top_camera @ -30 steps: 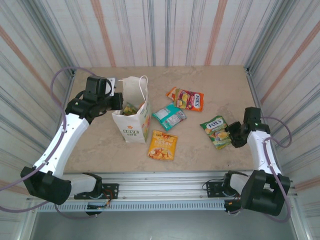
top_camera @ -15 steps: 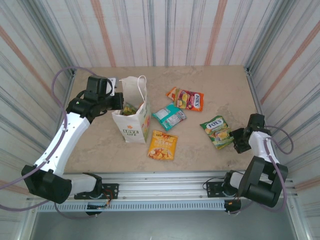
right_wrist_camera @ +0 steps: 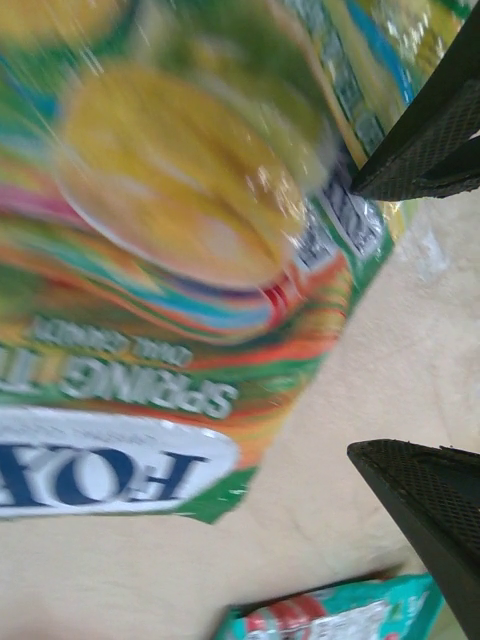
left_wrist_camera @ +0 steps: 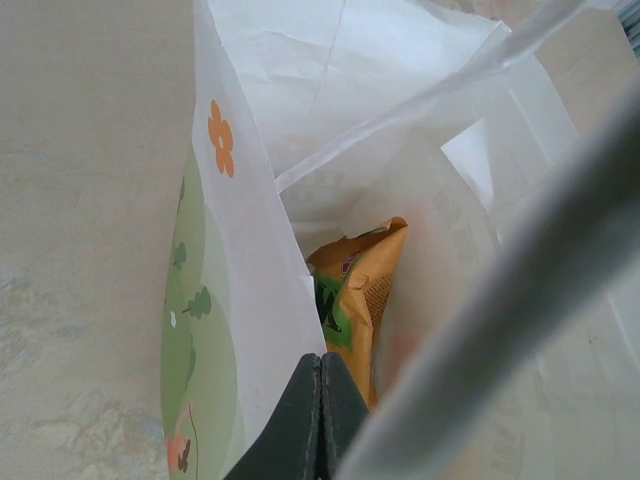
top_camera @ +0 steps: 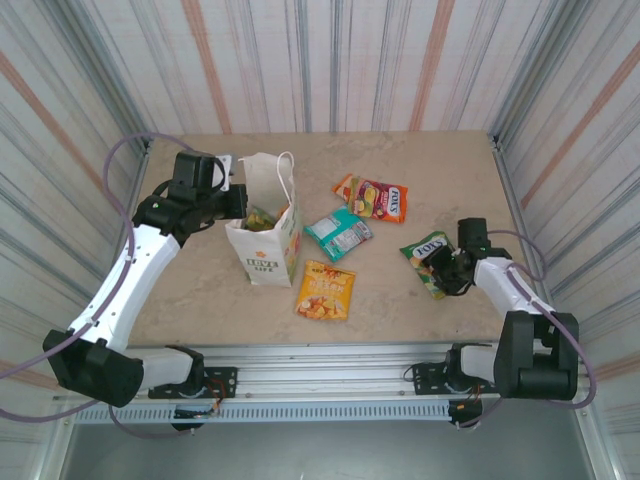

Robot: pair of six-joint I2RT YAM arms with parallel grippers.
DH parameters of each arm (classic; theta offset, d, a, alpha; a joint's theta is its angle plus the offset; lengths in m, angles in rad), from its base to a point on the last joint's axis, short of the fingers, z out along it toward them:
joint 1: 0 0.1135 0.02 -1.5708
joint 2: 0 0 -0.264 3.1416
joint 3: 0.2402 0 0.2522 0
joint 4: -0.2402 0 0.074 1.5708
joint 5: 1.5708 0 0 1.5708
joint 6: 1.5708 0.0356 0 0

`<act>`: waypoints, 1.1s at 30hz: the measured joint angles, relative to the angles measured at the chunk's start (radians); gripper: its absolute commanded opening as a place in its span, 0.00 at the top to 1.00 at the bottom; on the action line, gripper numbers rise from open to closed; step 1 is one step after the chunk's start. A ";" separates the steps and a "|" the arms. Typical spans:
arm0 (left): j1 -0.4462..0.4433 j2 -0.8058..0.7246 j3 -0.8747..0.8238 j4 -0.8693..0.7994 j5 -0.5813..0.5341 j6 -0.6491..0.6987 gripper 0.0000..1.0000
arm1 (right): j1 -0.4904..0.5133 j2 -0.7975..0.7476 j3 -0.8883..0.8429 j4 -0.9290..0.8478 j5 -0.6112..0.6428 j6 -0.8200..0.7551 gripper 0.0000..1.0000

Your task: Place the snacks into the paper bag

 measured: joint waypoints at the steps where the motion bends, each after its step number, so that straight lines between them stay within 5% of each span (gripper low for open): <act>1: 0.000 0.001 0.000 0.003 0.000 -0.002 0.98 | 0.014 0.001 0.001 -0.004 -0.002 0.000 0.36; 9: 0.000 0.007 0.000 0.007 0.006 -0.002 0.98 | -0.042 0.032 0.144 -0.101 0.051 -0.169 0.29; 18: 0.003 0.006 -0.023 0.012 0.007 -0.001 0.98 | -0.245 0.341 0.346 -0.079 0.044 -0.395 0.24; 33: 0.011 -0.003 -0.023 0.015 0.008 -0.002 0.98 | -0.266 0.480 0.399 -0.152 0.023 -0.516 0.25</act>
